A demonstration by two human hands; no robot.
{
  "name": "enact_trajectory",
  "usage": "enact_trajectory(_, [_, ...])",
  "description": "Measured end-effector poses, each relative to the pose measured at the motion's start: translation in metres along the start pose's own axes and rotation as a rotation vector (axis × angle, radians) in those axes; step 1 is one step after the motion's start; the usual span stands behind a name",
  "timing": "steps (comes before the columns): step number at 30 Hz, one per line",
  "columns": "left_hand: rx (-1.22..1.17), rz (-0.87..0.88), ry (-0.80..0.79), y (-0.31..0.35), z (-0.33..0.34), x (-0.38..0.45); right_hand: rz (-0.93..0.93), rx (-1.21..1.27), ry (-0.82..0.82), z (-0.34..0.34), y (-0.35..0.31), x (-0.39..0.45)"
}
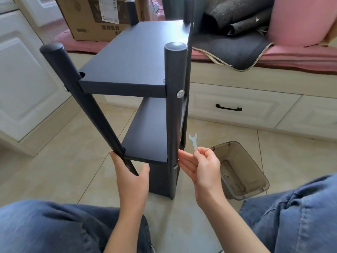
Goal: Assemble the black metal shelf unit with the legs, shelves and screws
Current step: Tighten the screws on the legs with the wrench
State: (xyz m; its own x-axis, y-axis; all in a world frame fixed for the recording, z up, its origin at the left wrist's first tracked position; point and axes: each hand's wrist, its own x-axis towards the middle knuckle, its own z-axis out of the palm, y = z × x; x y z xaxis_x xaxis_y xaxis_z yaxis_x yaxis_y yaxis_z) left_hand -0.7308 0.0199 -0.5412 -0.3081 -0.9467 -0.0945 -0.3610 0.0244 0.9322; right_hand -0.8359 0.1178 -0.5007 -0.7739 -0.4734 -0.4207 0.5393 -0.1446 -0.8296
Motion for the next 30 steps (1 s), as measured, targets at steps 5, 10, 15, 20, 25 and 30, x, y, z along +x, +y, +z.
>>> enact_trajectory(5, [-0.045,-0.024,0.020,0.001,-0.005,0.007,0.044,0.006,-0.081,0.004,0.005,-0.008])
enact_trajectory(10, [-0.066,-0.014,-0.017,0.005,-0.009,0.012,0.083,0.051,-0.109,0.005,0.007,-0.005])
enact_trajectory(15, [0.063,0.005,-0.102,-0.004,0.004,-0.008,0.092,0.038,-0.034,0.002,0.014,0.007])
enact_trajectory(20, [0.109,-0.004,-0.237,-0.003,0.010,-0.022,0.056,-0.254,0.152,-0.020,0.041,0.027])
enact_trajectory(25, [-0.034,-0.066,-0.380,-0.006,0.010,-0.019,0.068,-0.424,0.138,-0.028,0.058,0.032])
enact_trajectory(30, [-0.193,-0.084,-0.287,-0.001,0.013,-0.021,0.029,-0.536,0.011,-0.027,0.059,0.031])
